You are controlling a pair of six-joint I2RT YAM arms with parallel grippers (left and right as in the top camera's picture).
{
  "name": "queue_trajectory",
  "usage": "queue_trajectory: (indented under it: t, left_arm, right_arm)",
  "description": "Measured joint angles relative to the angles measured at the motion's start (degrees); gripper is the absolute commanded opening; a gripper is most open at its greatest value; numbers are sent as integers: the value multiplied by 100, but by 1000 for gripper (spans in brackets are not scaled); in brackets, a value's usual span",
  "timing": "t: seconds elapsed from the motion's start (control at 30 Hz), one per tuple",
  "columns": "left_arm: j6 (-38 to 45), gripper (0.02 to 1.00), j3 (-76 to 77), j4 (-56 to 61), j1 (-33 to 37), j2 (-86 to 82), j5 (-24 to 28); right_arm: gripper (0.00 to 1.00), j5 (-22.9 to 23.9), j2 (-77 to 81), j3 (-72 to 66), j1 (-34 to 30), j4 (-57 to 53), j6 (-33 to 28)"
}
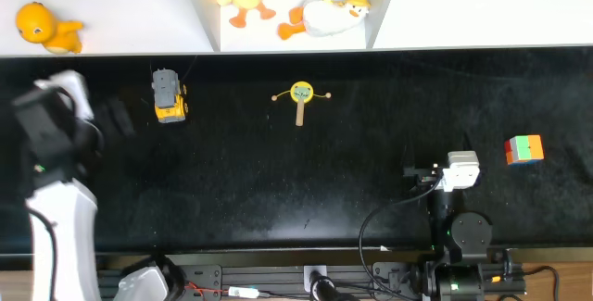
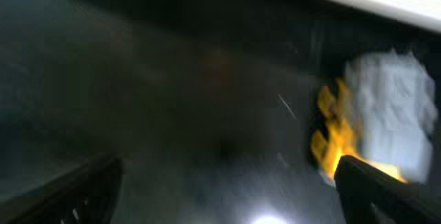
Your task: Store Toys
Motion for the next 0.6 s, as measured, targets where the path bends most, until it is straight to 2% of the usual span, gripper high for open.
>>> queue_trajectory:
  t: [0.27, 0.6]
  left_arm:
    - [-81, 998, -125, -96, -1530, -2, -129]
    - [-164, 998, -125, 1025, -1711, 1134, -164]
  right_arm:
    - [996, 7, 0, 0, 0, 0, 0]
    - [996, 2, 0, 0, 0, 2, 2]
